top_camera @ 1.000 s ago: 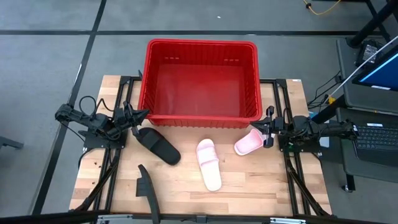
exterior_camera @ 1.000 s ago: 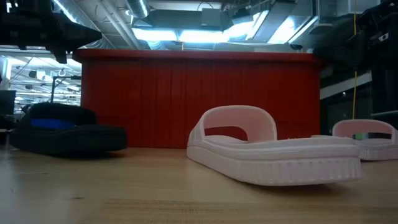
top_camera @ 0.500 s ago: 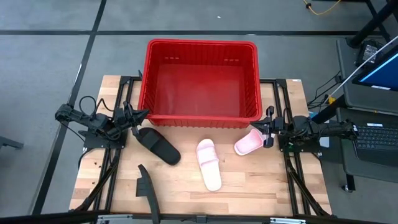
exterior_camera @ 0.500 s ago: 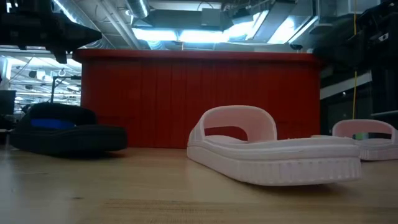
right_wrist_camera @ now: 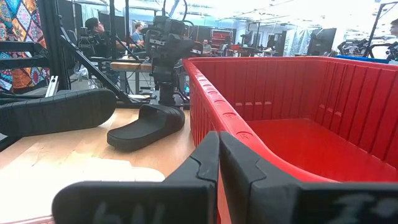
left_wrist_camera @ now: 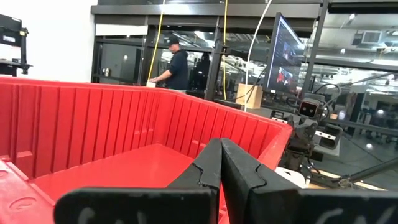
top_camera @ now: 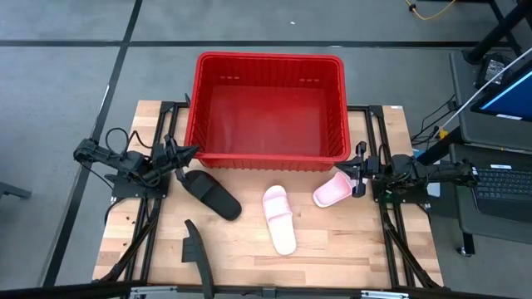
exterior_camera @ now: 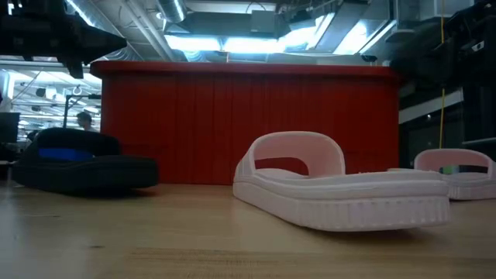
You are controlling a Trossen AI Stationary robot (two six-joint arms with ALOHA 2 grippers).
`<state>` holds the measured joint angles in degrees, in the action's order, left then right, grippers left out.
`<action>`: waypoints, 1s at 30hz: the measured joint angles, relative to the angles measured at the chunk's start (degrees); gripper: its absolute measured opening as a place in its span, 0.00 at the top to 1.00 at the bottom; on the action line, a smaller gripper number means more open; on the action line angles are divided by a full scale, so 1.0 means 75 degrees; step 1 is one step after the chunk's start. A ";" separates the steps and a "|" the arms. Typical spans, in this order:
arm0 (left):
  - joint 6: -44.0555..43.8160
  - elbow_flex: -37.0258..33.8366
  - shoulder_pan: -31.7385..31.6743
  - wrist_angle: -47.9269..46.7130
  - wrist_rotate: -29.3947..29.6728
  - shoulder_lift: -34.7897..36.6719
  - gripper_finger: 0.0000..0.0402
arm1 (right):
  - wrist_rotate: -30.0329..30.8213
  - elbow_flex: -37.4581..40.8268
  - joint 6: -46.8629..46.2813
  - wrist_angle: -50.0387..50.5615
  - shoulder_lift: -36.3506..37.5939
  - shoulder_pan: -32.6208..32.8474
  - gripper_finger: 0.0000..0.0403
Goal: Pick and place slides into bin
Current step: Put the right pink slide into the red container
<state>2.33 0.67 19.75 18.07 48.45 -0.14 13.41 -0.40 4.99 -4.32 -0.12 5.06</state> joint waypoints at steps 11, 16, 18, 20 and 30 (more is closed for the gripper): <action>-0.0493 0.0000 0.0002 0.0045 -0.0021 0.0000 1.00 | 0.0000 0.0000 -0.0219 -0.0009 0.0002 -0.0003 0.96; -0.0487 0.0000 0.0002 0.0043 -0.0021 0.0000 1.00 | 0.0000 0.0000 -0.0224 -0.0009 0.0003 -0.0003 0.96; -0.0481 0.0000 0.0002 0.0029 -0.0021 0.0000 1.00 | 0.0003 0.0000 -0.0251 -0.0009 0.0000 -0.0003 0.96; -0.0487 0.0000 0.0002 0.0027 -0.0031 0.0000 1.00 | 0.0001 0.0002 -0.0256 -0.0009 0.0002 -0.0003 0.96; 0.0044 0.0000 0.0002 0.0024 -0.0200 0.0000 1.00 | 0.0000 0.0001 -0.0233 -0.0023 0.0002 -0.0003 0.96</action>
<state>2.66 0.67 19.77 18.25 46.95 -0.14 13.41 -0.40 3.25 -4.49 -0.10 5.04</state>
